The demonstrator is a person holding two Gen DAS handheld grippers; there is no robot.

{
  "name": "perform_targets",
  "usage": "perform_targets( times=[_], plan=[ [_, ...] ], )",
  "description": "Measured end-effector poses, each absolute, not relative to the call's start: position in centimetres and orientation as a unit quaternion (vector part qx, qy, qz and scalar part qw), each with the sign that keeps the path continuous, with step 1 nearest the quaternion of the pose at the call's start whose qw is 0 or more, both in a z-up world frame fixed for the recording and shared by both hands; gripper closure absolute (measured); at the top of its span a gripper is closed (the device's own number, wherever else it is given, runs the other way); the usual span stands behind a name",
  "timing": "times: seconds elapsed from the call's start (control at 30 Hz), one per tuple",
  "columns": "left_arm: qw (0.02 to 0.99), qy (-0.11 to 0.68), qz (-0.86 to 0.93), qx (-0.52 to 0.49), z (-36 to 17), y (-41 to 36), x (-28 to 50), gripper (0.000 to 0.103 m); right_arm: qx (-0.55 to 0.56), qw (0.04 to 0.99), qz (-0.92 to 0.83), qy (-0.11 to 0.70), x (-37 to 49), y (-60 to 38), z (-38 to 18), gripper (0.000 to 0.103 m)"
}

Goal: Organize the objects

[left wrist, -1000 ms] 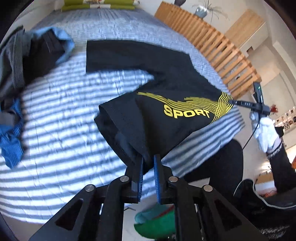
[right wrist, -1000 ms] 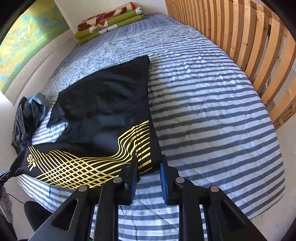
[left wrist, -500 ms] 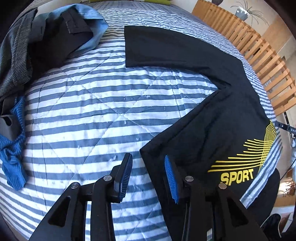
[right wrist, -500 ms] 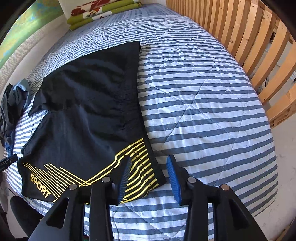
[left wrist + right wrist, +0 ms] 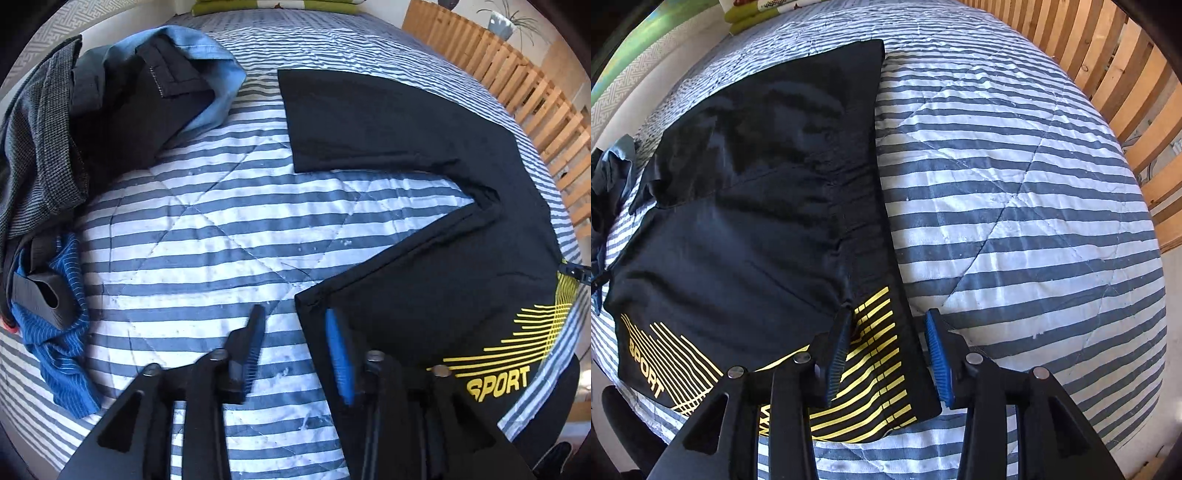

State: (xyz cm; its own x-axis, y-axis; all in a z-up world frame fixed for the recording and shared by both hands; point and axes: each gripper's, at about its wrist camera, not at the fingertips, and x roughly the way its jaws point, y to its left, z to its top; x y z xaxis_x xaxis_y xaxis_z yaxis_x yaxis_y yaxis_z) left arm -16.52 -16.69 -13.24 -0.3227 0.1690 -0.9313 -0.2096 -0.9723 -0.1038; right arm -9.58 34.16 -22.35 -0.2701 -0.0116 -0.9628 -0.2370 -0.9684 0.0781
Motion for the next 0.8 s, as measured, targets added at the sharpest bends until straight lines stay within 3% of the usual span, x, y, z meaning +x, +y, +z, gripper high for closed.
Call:
perform_targets(
  times=[0.23,0.7,0.77,0.8],
  plan=[
    [0.138,-0.013,0.817,-0.56,-11.5,-17.4,-13.9,0.046,-0.59,0.071,0.797,0.11,-8.6,34.6,-21.4,0.066],
    [0.19,-0.02,0.78,-0.596,-14.8,-15.0,-1.5,0.047,-0.561,0.089,0.804,0.174,-1.8,37.4,-20.1,0.059],
    [0.189,-0.019,0.777,-0.6,-15.6,-14.3,-1.4,0.049,-0.559,0.091,0.802,0.191,-1.4,37.9,-20.4,0.058],
    [0.191,-0.021,0.776,-0.6,-15.8,-14.0,-1.4,0.06,-0.557,0.091,0.802,0.197,-1.4,38.0,-20.5,0.058]
  ],
)
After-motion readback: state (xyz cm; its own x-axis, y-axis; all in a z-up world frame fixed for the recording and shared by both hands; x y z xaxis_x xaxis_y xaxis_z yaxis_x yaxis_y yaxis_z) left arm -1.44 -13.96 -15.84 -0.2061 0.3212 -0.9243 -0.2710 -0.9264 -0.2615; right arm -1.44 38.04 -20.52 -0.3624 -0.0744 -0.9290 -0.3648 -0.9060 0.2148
